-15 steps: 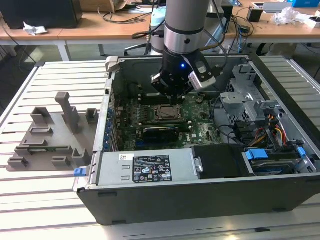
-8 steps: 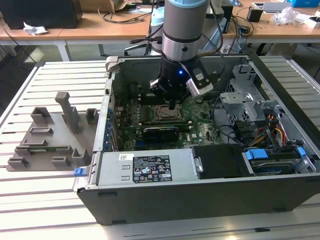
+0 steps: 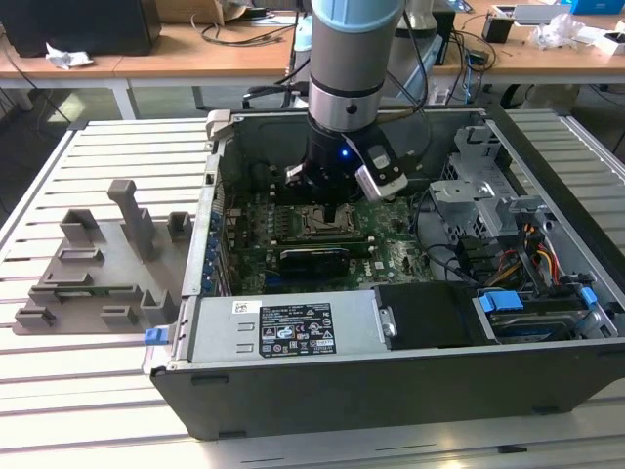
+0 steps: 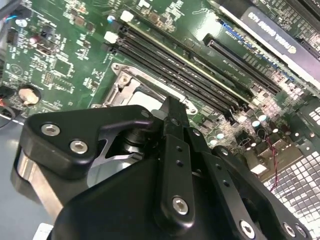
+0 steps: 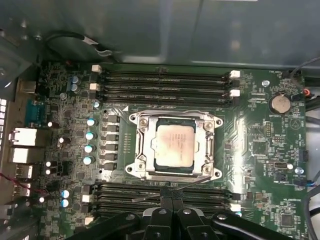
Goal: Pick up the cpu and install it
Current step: 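Install the second cpu locking lever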
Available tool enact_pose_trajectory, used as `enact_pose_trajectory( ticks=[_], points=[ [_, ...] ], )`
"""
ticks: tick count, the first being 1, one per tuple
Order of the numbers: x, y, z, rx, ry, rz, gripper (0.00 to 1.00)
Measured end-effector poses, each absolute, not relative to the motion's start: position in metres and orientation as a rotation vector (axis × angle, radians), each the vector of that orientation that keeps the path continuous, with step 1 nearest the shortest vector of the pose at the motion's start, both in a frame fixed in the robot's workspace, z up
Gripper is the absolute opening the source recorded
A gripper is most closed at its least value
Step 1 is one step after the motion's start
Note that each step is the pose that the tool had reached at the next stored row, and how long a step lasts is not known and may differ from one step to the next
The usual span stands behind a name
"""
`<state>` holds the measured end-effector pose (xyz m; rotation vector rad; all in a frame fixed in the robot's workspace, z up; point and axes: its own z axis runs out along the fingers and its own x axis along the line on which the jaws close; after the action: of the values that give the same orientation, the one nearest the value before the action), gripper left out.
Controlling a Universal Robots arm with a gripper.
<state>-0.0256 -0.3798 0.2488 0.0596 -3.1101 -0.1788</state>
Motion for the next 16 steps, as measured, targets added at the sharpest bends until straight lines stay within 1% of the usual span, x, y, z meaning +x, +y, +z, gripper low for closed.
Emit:
enact_pose_trajectory(
  ticks=[6, 16],
  points=[
    [-0.034, -0.383, 0.242, 0.06, -3.11, -0.193, 0.11],
    [-0.049, -0.383, 0.217, 0.06, -3.109, -0.199, 0.11]
  ],
)
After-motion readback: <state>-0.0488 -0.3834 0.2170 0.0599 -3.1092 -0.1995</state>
